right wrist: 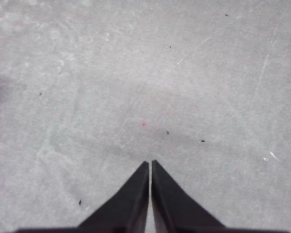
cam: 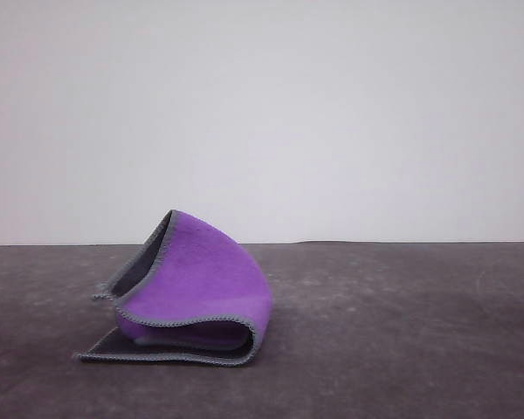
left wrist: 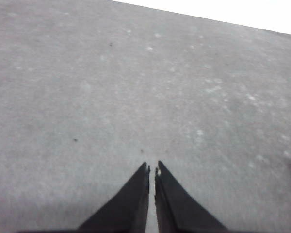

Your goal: Fold clothes

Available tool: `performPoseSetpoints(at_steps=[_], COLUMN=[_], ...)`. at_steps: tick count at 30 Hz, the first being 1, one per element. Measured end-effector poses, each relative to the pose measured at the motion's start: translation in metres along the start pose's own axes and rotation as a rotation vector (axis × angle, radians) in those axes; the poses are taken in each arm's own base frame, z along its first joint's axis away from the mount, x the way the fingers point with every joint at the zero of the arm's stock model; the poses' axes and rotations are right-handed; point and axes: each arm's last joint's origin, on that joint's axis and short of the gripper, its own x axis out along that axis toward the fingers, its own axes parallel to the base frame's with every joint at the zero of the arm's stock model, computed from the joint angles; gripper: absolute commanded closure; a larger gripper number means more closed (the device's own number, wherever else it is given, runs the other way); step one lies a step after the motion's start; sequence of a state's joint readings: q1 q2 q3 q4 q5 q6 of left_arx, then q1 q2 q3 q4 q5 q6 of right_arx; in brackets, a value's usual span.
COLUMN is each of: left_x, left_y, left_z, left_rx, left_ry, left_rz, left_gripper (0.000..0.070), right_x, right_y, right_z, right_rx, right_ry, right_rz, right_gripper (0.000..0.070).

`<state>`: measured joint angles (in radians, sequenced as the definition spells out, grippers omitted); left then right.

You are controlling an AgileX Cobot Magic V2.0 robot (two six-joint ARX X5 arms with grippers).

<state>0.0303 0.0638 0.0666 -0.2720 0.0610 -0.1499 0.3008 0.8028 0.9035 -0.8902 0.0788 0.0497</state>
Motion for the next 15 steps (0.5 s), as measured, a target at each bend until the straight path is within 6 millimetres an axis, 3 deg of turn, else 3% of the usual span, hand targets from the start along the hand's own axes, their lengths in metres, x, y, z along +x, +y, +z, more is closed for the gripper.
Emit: performPoseSetpoints(at_steps=[15], left_x=[-0.0043], left_y=[-0.0001], left_z=[0.0025], left_rx=[0.002], left_ry=[-0.051], left_rz=[0.010], left_gripper=[0.0696], right_x=[0.0000], right_y=[0.0000], right_z=[0.0000], right_rx=[0.000], right_ry=[0.000], right_rz=[0.000], right_gripper=[0.0700])
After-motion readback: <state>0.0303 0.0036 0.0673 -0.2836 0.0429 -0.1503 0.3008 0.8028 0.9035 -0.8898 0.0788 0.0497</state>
